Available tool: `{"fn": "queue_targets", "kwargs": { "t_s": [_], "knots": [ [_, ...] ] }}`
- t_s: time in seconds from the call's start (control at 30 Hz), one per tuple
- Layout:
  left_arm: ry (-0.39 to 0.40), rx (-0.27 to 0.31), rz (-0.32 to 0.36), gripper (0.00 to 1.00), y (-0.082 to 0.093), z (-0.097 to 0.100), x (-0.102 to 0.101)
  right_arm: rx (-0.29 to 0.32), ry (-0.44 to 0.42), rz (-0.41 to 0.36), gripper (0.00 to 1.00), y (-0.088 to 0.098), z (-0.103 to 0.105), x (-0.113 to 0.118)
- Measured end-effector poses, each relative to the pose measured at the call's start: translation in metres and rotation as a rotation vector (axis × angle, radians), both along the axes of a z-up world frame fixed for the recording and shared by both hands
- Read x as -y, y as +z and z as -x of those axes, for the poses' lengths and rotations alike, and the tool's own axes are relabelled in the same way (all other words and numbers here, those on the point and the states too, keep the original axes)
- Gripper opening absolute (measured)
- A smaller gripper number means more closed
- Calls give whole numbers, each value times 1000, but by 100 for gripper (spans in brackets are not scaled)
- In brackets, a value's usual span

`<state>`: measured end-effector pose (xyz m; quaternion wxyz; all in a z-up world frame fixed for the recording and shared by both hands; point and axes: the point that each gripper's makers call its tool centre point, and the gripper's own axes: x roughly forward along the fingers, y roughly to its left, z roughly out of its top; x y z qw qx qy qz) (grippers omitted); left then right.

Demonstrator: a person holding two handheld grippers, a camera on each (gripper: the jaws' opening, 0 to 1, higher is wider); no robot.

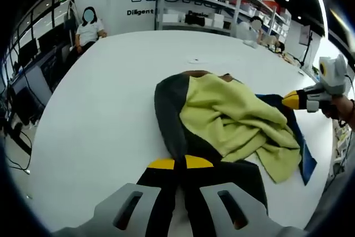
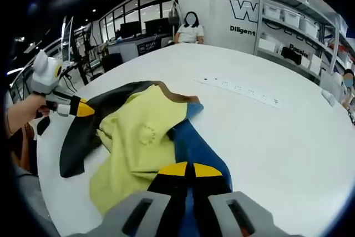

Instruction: Fold the garment on the visible template until the final outline fits inside the template.

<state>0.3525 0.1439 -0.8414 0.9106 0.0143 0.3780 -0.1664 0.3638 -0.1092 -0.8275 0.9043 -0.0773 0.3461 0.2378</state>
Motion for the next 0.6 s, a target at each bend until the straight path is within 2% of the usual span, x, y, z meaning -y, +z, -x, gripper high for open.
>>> {"fn": "queue_targets", "kwargs": {
  "t_s": [0.1, 0.13, 0.3, 0.43, 0.6],
  "knots": [
    [11, -12, -21, 1, -3, -1, -11, -4, -25, 10, 0, 0, -9, 13],
    [22, -30, -38, 1, -6, -1, -19, -12, -60, 19, 0, 1, -20, 29],
    [36, -52, -59, 1, -10, -5, -29, -26, -102, 42, 0, -2, -37, 56],
    [32, -60, -113, 1, -12, -7, -38, -35, -130, 60, 0, -5, -46, 75],
    [30, -67, -142, 1, -15, -13, -47, -55, -148, 86, 0, -11, -51, 91]
  ]
}}
